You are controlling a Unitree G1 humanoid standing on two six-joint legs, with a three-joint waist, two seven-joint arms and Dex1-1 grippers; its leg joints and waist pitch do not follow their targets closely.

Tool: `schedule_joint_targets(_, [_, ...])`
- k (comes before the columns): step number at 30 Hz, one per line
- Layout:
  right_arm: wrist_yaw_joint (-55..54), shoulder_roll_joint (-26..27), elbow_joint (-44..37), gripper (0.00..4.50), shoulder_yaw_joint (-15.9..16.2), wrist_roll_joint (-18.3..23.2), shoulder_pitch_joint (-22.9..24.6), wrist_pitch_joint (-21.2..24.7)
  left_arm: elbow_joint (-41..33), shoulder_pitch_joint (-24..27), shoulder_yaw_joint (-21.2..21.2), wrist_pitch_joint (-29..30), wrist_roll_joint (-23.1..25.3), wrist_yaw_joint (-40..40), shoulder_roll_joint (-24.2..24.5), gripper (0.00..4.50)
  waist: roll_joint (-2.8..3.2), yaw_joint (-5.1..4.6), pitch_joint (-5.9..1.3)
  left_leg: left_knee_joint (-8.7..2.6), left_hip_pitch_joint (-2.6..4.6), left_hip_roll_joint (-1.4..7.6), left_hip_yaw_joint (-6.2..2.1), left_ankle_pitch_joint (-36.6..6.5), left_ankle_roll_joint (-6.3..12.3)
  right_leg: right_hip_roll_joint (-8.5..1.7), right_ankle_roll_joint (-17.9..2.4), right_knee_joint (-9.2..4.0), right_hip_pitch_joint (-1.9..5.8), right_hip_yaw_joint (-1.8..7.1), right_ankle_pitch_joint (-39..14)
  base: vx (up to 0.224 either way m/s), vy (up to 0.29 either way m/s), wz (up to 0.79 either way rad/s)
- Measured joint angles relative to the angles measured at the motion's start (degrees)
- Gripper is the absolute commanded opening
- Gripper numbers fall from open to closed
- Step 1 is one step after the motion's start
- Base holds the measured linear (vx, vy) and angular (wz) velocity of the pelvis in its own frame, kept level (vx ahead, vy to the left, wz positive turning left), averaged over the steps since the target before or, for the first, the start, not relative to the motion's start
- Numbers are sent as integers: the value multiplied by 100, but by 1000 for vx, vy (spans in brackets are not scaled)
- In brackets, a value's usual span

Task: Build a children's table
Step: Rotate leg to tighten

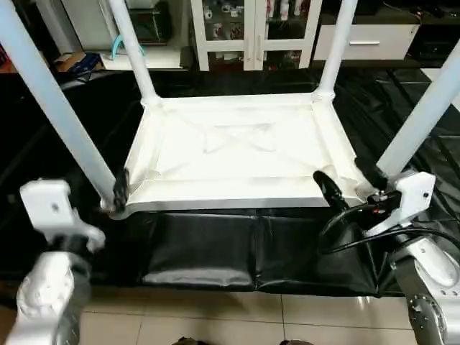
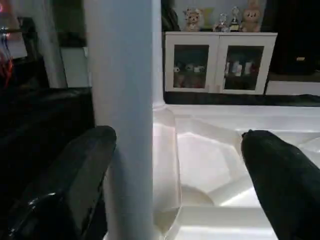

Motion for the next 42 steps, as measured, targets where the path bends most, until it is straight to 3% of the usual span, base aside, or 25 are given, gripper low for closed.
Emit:
schedule_joint_targets(6, [-228,48,29,450,-229,-46,-45,-321,111,-327,280,375,-90,95,169,449,21,5,-11,-1,0,2,-1,0,0,0,-19,0,-2,-5,26,0,0,0])
schedule_joint_targets(18, [-477,237,54,450,-293,-228,-34,-717,686,-1142,609,897,-268,135,532,449,79,5,-3,0,-4,2,-1,0,0,0,-24,1,-4,-6,31,0,0,0])
schedule_joint_targets(21, [-380,234,17,450,-281,-155,3,-738,749,-1269,620,898,-371,92,546,414,113,9,1,2,-5,0,-1,0,0,-2,-24,-1,-1,-5,31,0,0,0])
schedule_joint_targets(24, [103,-83,-118,450,-60,-21,240,-519,736,-1269,613,985,-461,52,548,409,137,1,-10,2,-3,-1,-1,0,0,-3,-22,-3,1,-6,29,0,0,0])
schedule_joint_targets(25, [367,-171,-173,450,56,115,335,-318,734,-1260,579,1028,-470,16,548,378,143,-4,-8,1,-6,2,-2,0,0,-1,-22,-2,-3,-8,29,0,0,0])
schedule_joint_targets(29, [1179,-711,-470,450,459,521,620,245,713,-1240,513,1043,-432,-60,552,360,154,19,-5,1,-6,0,-4,0,0,-5,-20,-3,2,-10,28,0,0,0])
schedule_joint_targets(30, [1373,-849,-553,450,522,608,638,365,692,-1232,473,1052,-429,-79,564,328,152,32,-5,2,-6,-2,-4,0,1,-7,-19,-3,5,-10,27,0,0,0])
schedule_joint_targets(33, [1548,-936,-595,450,526,726,574,477,659,-1231,444,1132,-429,-73,586,319,148,52,-3,4,-4,-8,-4,0,1,-12,-4,-4,8,-8,18,0,0,0])
schedule_joint_targets(37, [1577,-953,-661,450,527,814,464,598,649,-1228,446,1219,-431,-45,585,274,146,64,-2,4,-4,-12,-4,0,1,-17,6,-3,8,-8,13,0,0,0])
schedule_joint_targets(42, [1664,-1009,-1023,450,583,1216,402,970,580,-1228,509,1316,-502,-28,483,231,145,125,-1,4,-4,-19,-5,0,2,-23,5,-3,9,-8,14,0,0,0])
